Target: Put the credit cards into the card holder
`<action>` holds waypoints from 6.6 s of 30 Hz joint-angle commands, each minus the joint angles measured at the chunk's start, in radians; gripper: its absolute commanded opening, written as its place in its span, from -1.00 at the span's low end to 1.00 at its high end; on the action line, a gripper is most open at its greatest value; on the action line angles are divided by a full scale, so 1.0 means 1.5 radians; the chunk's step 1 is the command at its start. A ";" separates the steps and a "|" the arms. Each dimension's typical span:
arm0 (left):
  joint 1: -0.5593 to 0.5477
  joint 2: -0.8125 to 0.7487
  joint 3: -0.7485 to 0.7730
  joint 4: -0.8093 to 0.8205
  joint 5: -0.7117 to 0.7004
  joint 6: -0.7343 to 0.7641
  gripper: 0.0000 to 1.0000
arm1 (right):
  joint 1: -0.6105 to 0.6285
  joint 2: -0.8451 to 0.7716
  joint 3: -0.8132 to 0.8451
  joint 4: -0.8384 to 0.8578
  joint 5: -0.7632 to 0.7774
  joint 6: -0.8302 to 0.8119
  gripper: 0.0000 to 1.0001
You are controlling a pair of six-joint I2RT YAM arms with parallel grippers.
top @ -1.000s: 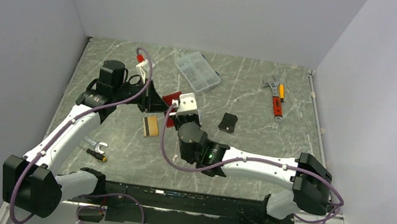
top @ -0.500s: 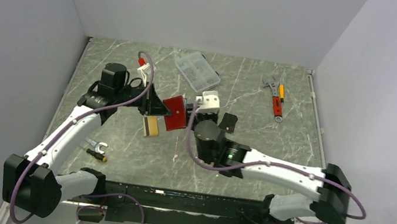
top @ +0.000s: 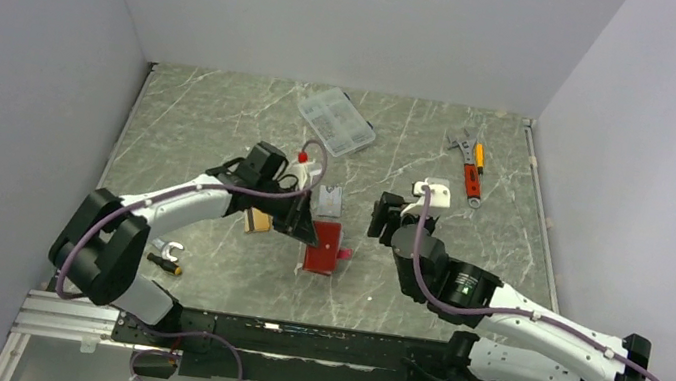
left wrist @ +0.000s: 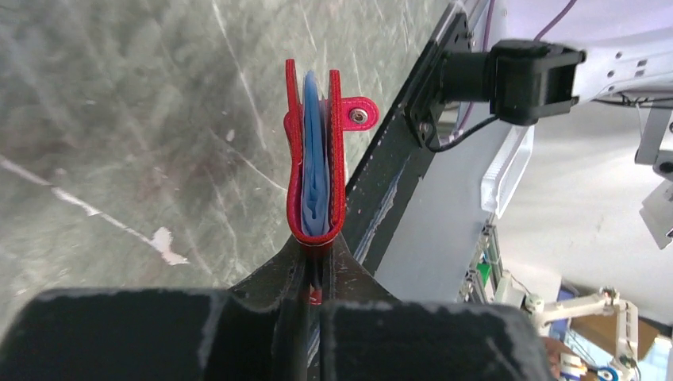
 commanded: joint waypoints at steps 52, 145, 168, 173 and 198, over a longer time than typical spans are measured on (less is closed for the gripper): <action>0.309 -0.084 -0.019 -0.059 -0.260 0.698 0.50 | -0.295 0.639 0.273 0.252 -0.878 0.165 0.13; 0.089 -0.018 -0.145 0.092 -0.424 0.966 0.39 | -0.256 0.848 0.273 0.365 -0.920 0.292 -0.03; 0.149 0.024 -0.070 0.008 -0.409 0.997 0.48 | -0.254 0.845 0.279 0.352 -0.904 0.286 -0.05; 0.149 0.039 -0.062 0.012 -0.393 0.986 0.46 | -0.250 0.850 0.284 0.350 -0.906 0.289 -0.05; 0.141 0.026 -0.024 -0.046 -0.367 0.970 0.38 | -0.249 0.843 0.268 0.339 -0.902 0.287 -0.58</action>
